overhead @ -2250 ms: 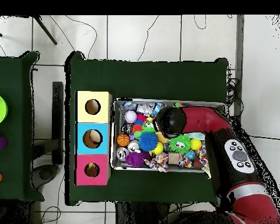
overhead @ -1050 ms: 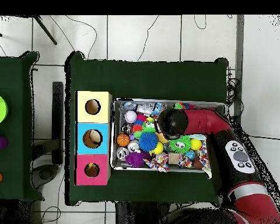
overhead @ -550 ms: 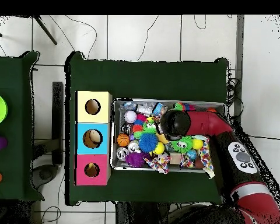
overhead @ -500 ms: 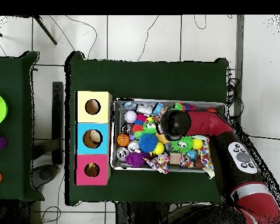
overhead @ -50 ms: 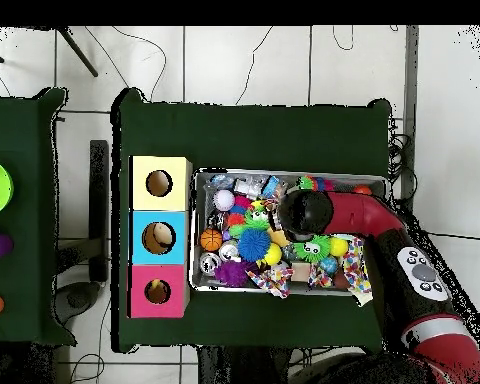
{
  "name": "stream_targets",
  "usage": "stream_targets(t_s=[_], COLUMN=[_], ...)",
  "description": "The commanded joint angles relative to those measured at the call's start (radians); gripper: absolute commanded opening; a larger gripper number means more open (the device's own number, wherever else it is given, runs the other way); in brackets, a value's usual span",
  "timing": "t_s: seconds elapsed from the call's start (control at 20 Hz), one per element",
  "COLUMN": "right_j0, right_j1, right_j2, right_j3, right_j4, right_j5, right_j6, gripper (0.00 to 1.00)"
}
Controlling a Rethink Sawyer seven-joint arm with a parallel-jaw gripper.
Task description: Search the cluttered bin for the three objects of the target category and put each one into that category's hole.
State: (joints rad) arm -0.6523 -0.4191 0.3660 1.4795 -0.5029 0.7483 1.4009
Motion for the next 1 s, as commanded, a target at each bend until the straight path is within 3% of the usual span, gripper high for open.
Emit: stream_targets(t_s=[0.05,1.0], right_j0=[-0.049,-0.082], right_j1=[0.040,0.004], right_j2=[0.061,0.157], right_j3=[0.147,0.207], right_j4=[0.004,0.121], right_j5=[0.066,0.087], right_j6=[-0.115,-0.074], gripper=[1.00,1.00])
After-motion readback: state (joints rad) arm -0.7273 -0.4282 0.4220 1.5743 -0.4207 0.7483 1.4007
